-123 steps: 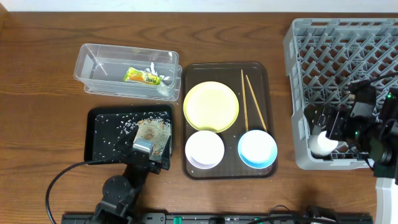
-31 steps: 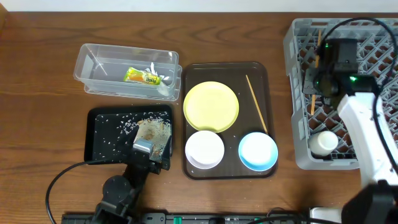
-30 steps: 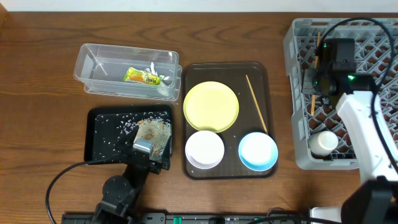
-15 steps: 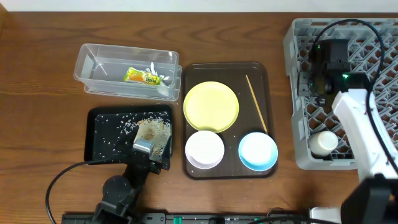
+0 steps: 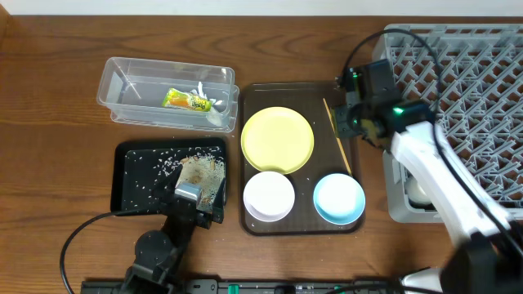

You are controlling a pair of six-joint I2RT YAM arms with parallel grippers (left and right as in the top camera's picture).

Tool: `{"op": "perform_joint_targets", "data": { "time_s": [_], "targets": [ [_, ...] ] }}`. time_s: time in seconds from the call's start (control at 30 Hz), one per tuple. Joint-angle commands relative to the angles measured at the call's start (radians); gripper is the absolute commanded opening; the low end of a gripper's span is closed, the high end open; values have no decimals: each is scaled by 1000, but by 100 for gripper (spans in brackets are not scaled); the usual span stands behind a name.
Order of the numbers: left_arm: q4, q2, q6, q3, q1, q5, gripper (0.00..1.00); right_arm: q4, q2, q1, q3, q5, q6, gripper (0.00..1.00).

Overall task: Sort waste into correct bins and load items into the dishwasher rack
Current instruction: 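Reach right gripper back and grasp the remaining chopstick, then carry the chopstick with right gripper into the dish rack and release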

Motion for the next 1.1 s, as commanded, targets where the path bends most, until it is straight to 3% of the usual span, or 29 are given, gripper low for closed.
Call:
{"op": "perform_joint_targets", "data": {
  "time_s": [0.0, 0.07, 0.3, 0.57, 0.9, 1.07],
  "targets": [
    [-15, -6, 17, -32, -3, 3, 97, 39, 101, -8, -17, 68, 81, 44],
    [-15, -6, 17, -32, -3, 3, 97, 75, 158, -14, -16, 47, 80, 38],
    [-15, -6, 17, -32, -3, 3, 97, 87, 299, -6, -16, -9, 79, 34],
    [-15, -6, 17, -32, -3, 3, 97, 70, 329, -13, -16, -7, 81, 2],
    [-15, -6, 17, -32, -3, 3, 97, 5, 92, -38, 0, 10, 79, 1],
    [-15, -6, 17, -32, -3, 3, 97, 4, -92, -116, 0, 149, 79, 1]
  ]
}}
